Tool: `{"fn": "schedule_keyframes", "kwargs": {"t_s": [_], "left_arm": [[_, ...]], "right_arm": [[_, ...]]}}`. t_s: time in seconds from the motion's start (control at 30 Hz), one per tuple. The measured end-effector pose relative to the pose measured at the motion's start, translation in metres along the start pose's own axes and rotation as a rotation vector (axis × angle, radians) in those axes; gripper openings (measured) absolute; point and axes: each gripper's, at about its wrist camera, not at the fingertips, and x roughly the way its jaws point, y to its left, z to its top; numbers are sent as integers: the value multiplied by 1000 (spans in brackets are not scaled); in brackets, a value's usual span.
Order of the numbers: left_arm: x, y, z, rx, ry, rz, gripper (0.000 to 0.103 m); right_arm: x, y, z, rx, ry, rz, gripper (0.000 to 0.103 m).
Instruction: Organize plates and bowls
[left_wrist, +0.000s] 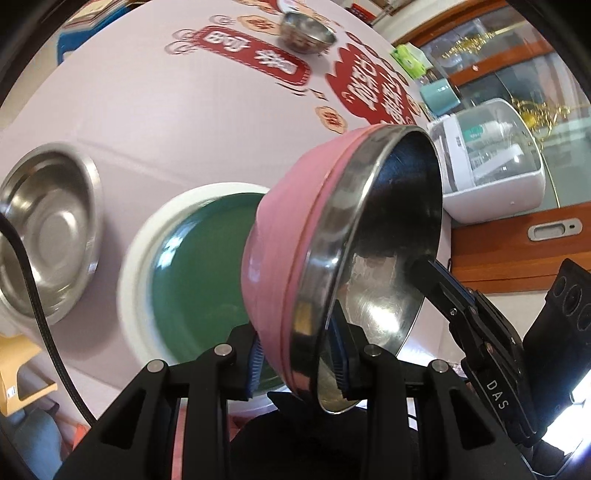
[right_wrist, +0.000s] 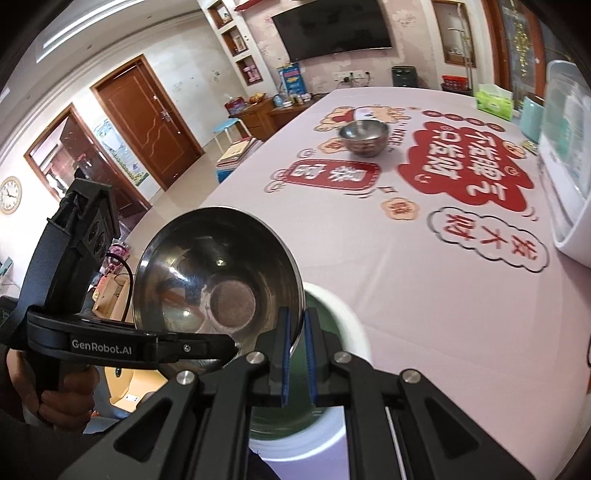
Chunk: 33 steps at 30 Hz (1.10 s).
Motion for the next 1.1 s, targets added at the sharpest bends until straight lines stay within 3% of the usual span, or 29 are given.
{"fn": "schedule_keyframes", "kwargs": {"t_s": [0.6, 1.1], "left_arm": [[-62, 104, -5, -108, -49, 4, 30], [-81, 186, 6, -108, 28, 77, 30]], "right_arm": [[49, 107, 12, -88, -4, 67, 7], [89, 171, 16, -104, -39, 48, 7]]}}
